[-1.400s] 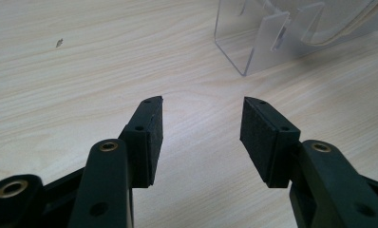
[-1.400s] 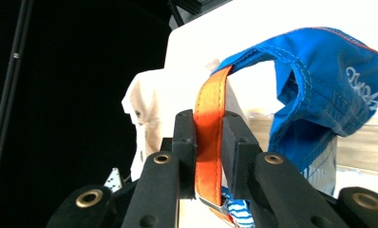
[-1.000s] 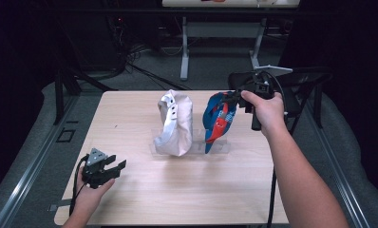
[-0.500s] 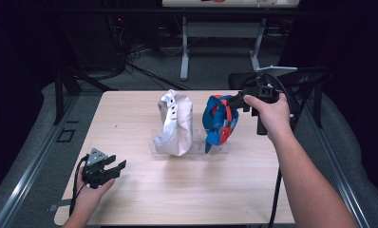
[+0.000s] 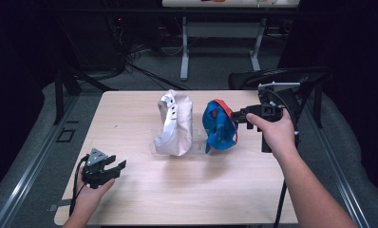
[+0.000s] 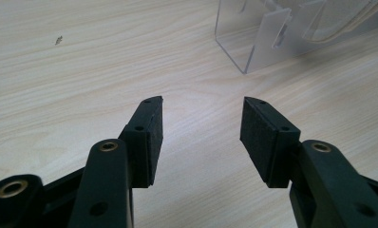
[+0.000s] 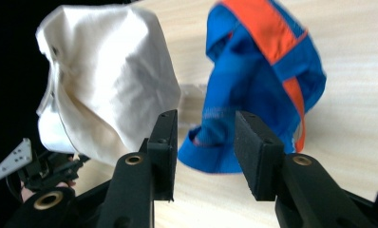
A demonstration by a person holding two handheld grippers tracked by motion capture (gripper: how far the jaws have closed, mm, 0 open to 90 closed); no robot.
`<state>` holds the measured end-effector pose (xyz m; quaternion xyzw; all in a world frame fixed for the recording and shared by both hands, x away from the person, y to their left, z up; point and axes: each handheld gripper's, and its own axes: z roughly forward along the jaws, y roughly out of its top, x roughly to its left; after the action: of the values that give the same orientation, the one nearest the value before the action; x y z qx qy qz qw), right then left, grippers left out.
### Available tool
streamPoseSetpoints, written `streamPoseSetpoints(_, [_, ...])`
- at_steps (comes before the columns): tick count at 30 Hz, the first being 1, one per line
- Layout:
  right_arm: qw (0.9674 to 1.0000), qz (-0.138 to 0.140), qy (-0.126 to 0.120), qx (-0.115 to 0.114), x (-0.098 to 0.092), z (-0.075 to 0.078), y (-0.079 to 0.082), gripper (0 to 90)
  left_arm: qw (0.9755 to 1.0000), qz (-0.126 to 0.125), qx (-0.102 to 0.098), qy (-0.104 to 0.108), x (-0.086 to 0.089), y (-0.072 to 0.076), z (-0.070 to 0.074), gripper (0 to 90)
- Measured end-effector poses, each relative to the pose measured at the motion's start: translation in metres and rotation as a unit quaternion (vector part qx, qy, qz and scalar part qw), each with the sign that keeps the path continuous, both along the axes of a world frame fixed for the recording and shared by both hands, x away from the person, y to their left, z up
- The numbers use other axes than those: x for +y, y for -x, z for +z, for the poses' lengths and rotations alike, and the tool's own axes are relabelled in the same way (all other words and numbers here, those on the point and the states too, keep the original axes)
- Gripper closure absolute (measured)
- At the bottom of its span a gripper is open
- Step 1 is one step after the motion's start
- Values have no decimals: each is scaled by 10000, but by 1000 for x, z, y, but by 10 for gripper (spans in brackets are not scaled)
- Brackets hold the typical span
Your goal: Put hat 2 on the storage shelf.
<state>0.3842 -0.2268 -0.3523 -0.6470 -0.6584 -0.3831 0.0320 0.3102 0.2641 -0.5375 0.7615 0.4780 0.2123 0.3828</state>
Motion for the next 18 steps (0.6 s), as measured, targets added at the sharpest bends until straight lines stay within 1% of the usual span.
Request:
streamPoseSetpoints(2, [10000, 18, 5, 22, 2, -9, 5, 611, 10000, 5, -1, -3, 0, 0, 0, 503])
streamPoseSetpoints(6, [9999, 73, 80, -99, 6, -24, 17, 600, 10000, -7, 0, -19, 1, 0, 0, 502])
streamPoseSetpoints(9, [9997, 87, 59, -199, 10, -42, 28, 585, 10000, 6, 14, -12, 1, 0, -1, 501])
streamPoseSetpoints(12, [9996, 159, 36, -212, 12, -59, 37, 577, 10000, 2, 11, -21, 0, 0, -1, 501])
streamPoseSetpoints(13, [9996, 143, 14, -237, 12, -65, 40, 575, 10000, 1, 10, -26, 0, 0, -1, 501])
streamPoseSetpoints(16, [9995, 142, 55, -279, 12, -80, 48, 575, 10000, 2, 18, -35, 0, 0, -2, 501])
streamPoseSetpoints(18, [9993, 121, 80, -336, 11, -87, 52, 575, 10000, 12, 3, -34, 0, 0, -2, 500])
